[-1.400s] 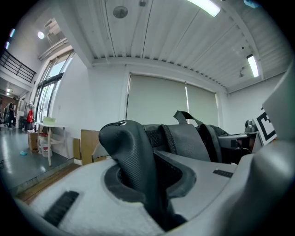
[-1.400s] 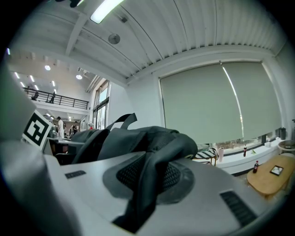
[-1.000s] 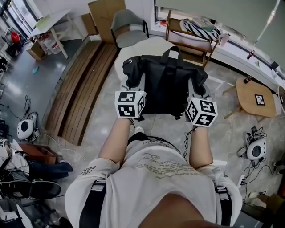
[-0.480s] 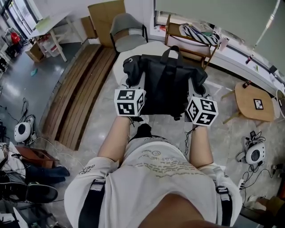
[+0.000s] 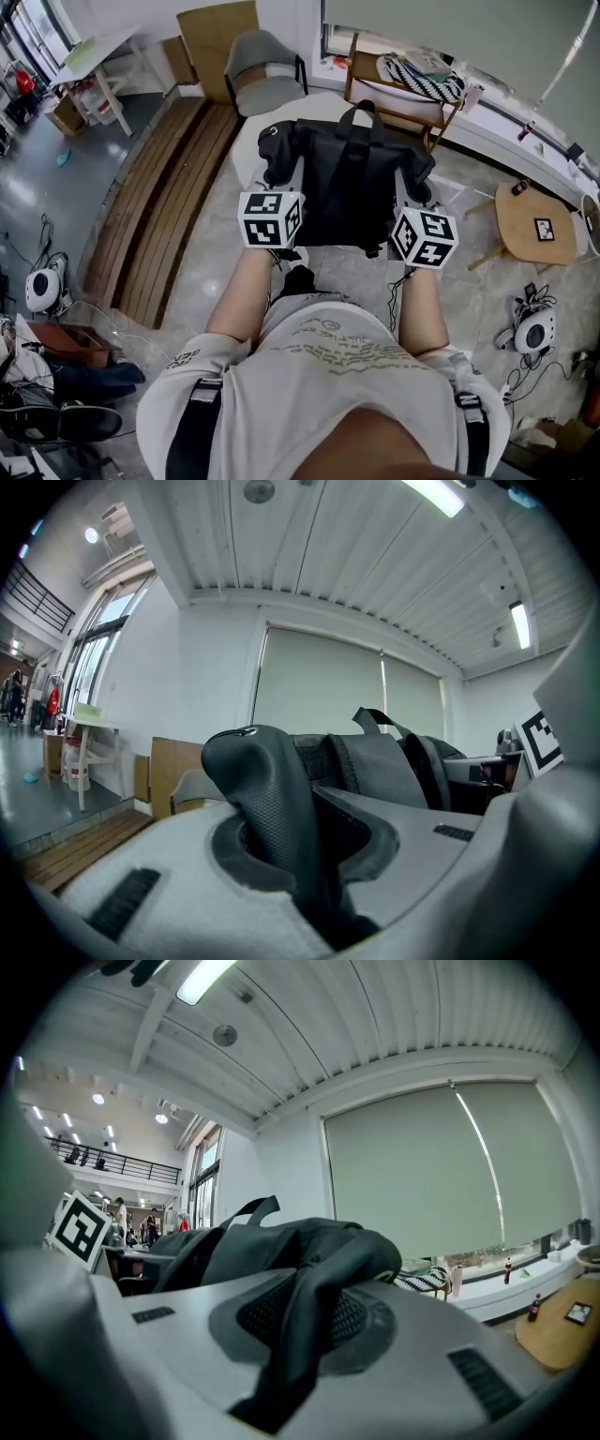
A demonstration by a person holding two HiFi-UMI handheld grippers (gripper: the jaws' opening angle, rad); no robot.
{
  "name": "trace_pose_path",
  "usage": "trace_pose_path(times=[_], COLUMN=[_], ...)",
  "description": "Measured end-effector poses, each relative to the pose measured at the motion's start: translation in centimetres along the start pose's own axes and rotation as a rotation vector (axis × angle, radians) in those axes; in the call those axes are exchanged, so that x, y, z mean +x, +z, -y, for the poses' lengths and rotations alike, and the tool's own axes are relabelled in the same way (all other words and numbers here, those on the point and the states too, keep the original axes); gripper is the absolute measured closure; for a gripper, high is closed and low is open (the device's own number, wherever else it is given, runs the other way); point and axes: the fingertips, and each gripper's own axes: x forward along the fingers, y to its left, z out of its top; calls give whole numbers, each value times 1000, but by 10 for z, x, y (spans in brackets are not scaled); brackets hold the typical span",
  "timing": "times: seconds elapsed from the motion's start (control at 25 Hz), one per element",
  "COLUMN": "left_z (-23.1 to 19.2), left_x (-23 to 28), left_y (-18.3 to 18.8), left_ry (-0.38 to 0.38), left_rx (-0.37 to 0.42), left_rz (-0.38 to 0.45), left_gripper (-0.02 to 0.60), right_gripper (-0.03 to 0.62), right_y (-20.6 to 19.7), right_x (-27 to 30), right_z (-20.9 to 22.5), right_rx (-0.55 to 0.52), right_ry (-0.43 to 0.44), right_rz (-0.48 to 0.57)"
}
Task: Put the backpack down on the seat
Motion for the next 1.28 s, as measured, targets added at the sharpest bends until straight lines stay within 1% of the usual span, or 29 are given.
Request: trace_pose_path(times=[0.12,0.32,0.52,0.72,0.96,1.28], left_z=[-18,-45,-82,-120,-162,-222], left_x=[29,90,155,214,261,301], left_y=[-3,1,5,13,14,5], left_ry=[-2,-30,-59,-72,-70,-52], left_rx=[-14,-24,-40,-49,-59,-81], left_rz=[-19,-52,-86,-104,-126,-165], left_gripper=[508,508,508,508,508,508], right_gripper=[525,525,525,525,525,523], right_y=[-4,-2,-1,2,-1,-15], right_x=[32,93,162,231,297,370], right_z=[5,24,36,46,46,30], right_rx=[1,11,19,35,43,50], right_ry=[-3,-25,-45,-55,-47,-18], right_rz=[-22,-51,-79,-96,-117,-163])
